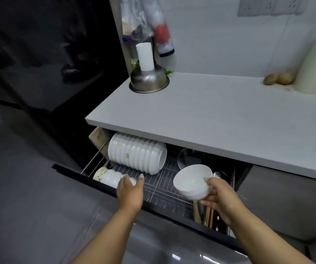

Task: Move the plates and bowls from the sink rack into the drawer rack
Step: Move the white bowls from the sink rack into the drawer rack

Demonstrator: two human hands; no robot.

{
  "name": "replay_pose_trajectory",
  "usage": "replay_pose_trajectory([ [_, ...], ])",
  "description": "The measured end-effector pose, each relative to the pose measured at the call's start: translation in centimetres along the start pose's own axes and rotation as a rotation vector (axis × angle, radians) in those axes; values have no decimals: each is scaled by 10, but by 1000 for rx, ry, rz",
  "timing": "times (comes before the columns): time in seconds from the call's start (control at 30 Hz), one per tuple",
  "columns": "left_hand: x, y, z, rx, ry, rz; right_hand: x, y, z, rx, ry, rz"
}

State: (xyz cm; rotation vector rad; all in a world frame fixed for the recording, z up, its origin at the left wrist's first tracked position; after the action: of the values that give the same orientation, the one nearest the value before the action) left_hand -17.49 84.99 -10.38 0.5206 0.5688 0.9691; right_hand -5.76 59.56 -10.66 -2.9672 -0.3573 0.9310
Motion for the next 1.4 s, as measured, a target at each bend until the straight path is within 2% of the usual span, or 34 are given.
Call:
replay_pose_trajectory([
  [0.17, 44, 48, -41, 176, -8, 74, 18, -52, 19, -70, -38, 24],
  [0.37, 77, 63, -78, 357, -5, 45, 56, -86, 47, -274, -67, 71],
  [0.5, 95, 65, -93, 415, 28, 31, 89, -109, 69, -325, -121, 81],
  [0.93, 161, 41, -89, 578, 14, 125, 195, -178, 136, -660, -142, 21],
  [1.03, 161, 35, -91, 612, -27, 195, 195, -197, 138, -745, -173, 7],
  [1.23, 163, 34, -92, 631, -84, 217, 202, -224, 148, -938, -149, 23],
  [1.4, 165, 32, -97, 631, -99, 228, 205, -247, 158, -964, -126, 34],
])
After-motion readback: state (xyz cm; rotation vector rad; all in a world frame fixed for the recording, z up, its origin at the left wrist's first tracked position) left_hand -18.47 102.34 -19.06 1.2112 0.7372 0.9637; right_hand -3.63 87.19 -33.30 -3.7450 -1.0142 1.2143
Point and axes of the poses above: each hand's wrist, its own x-axis towards the middle knuckle, its own y-axis out of the back of the hand, z = x × y, the point moved 7 cm from there along x, towards the middle knuckle, and after that the axes turned 8 degrees about z, right-handed, at the moved point
